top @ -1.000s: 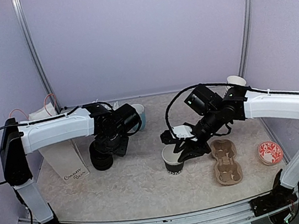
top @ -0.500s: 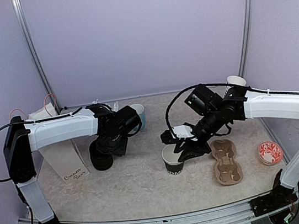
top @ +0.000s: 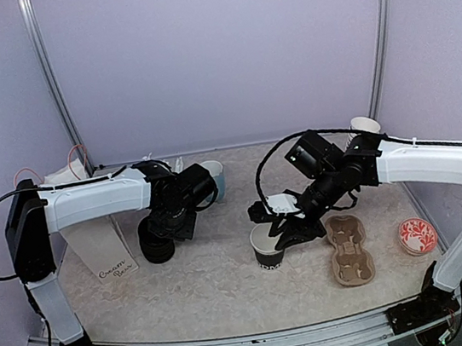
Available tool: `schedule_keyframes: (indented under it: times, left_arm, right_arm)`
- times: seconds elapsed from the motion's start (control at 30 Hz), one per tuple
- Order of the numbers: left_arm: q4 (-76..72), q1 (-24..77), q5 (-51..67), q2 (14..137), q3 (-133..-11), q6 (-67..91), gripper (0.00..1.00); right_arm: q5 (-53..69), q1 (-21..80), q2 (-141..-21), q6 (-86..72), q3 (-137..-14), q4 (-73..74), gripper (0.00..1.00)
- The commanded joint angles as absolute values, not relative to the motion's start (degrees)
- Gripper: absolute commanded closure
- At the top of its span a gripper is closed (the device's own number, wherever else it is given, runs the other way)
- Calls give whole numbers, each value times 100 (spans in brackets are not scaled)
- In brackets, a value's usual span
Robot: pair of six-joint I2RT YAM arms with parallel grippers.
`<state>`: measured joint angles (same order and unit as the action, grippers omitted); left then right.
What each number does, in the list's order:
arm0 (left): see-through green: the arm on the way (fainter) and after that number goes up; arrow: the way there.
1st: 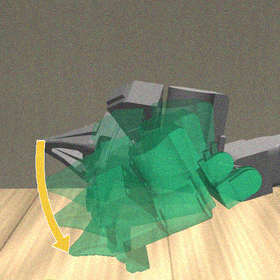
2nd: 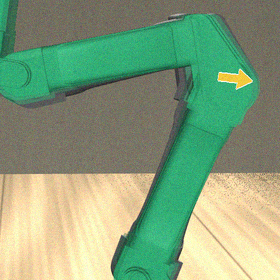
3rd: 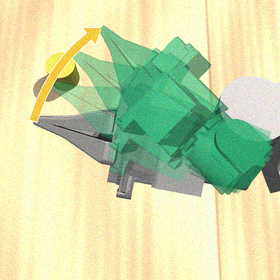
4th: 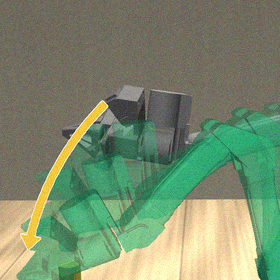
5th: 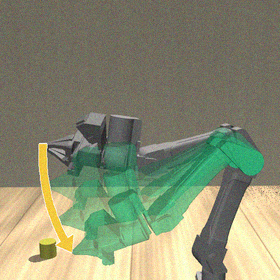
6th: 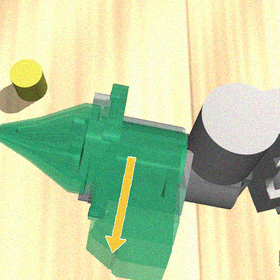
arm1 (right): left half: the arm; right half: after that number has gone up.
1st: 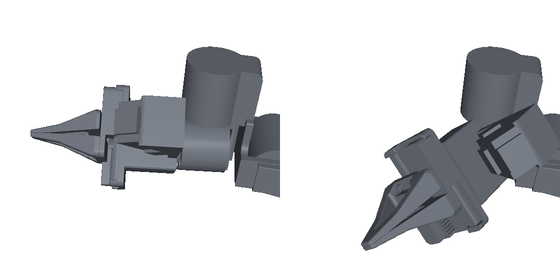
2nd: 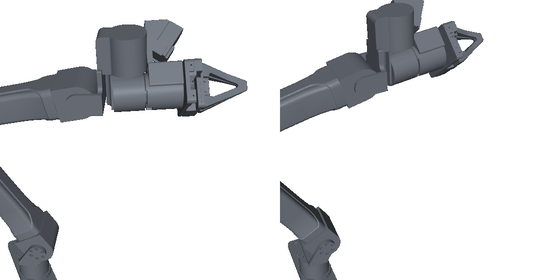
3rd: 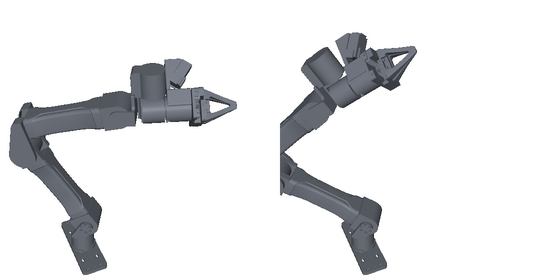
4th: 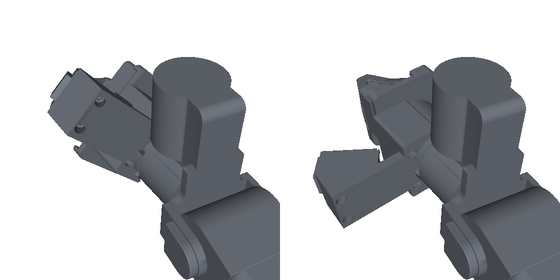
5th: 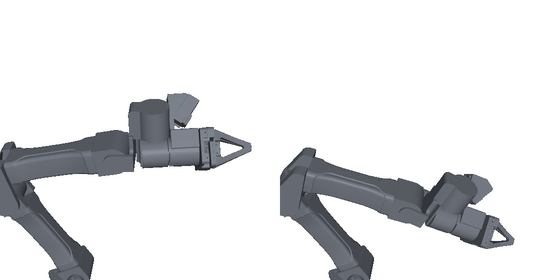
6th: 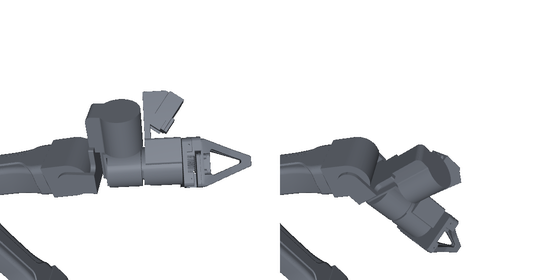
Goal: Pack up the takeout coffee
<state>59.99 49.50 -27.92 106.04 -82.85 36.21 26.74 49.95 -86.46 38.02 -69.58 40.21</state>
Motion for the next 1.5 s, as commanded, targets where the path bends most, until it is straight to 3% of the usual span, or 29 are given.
schedule_keyframes:
  times: [0.0,0.57,1.13,1.17,1.27,1.3,1.47]
  left_arm:
    - [6043,4913,-2940,10666,-8287,3673,78]
    - [6749,5139,-3044,10252,-8652,3867,98]
    - [6795,5539,-2675,9728,-8865,3744,100]
    - [6757,5521,-2673,9746,-8815,3717,99]
    - [6641,5378,-2764,9843,-8641,3715,69]
    - [6590,5323,-2848,9870,-8587,3725,64]
    - [6196,5069,-3050,10028,-8397,3737,62]
  right_arm:
    - [2672,4957,-8692,3782,-6922,4075,65]
    - [2707,4957,-8692,3790,-7046,4218,66]
    - [2782,4957,-8535,3749,-7016,4368,65]
    - [2773,4957,-8522,3752,-7014,4356,65]
    - [2752,4948,-8508,3752,-6992,4337,65]
    - [2751,4948,-8510,3752,-6993,4335,65]
    - [2742,4940,-8491,3742,-6940,4292,65]
